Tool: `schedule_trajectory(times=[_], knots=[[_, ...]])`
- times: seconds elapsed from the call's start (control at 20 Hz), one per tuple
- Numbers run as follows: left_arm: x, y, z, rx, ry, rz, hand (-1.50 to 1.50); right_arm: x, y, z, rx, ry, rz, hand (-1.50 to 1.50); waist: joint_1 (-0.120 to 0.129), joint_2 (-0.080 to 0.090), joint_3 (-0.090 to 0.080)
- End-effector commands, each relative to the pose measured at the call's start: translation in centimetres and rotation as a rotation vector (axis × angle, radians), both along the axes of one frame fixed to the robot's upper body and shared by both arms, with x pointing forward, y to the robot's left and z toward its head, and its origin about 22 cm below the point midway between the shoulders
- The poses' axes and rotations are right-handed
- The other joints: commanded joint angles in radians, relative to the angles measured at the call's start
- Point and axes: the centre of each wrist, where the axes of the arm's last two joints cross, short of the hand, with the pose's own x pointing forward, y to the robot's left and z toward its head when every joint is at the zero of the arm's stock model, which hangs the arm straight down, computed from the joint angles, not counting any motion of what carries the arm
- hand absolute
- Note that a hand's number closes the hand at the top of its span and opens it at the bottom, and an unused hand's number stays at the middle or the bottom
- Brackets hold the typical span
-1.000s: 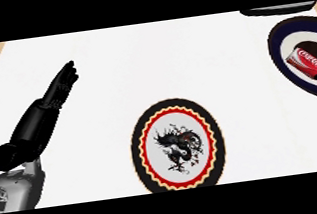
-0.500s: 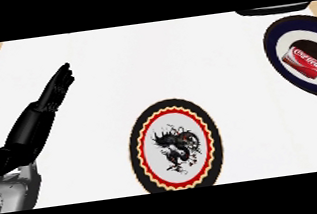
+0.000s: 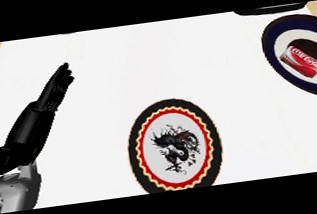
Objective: Pick the can from the plate and place it in the plate
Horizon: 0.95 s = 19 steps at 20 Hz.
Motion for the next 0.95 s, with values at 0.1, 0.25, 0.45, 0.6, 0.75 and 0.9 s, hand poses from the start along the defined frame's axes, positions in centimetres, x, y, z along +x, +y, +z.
schedule_trajectory(times=[0.1, 0.25, 0.45, 0.6, 0.75, 0.9], knots=[[-0.4, -0.4, 0.5, -0.018, -0.014, 0.004, 0.0, -3.6, -3.2, 0.7, 0.14, -0.064, 0.107, -1.5, 0.003, 0.0, 0.002], [0.1, 0.7, 0.3, -0.002, 0.003, 0.008, 0.0, -4.9, -5.0, 3.3, 0.126, -0.075, 0.112, -1.5, -0.001, 0.006, 0.004], [0.7, -0.8, 0.9, 0.0, -0.013, 0.01, 0.0, -5.4, -5.0, 2.6, 0.126, -0.066, 0.126, -1.5, -0.008, 0.006, 0.006], [-0.4, 0.3, 0.5, 0.007, -0.009, 0.02, 0.0, -8.0, -6.4, 2.3, 0.119, -0.04, 0.119, -1.5, -0.007, 0.0, 0.007], [-0.8, -0.2, 0.2, -0.004, -0.006, 0.002, 0.0, -8.0, -6.2, 2.2, 0.102, -0.055, 0.13, -1.5, -0.005, -0.001, 0.008], [-0.3, 0.8, -0.2, 0.003, 0.005, 0.017, 0.0, -7.8, -6.5, 3.5, 0.102, -0.06, 0.188, -1.5, -0.017, 0.001, 0.007]])
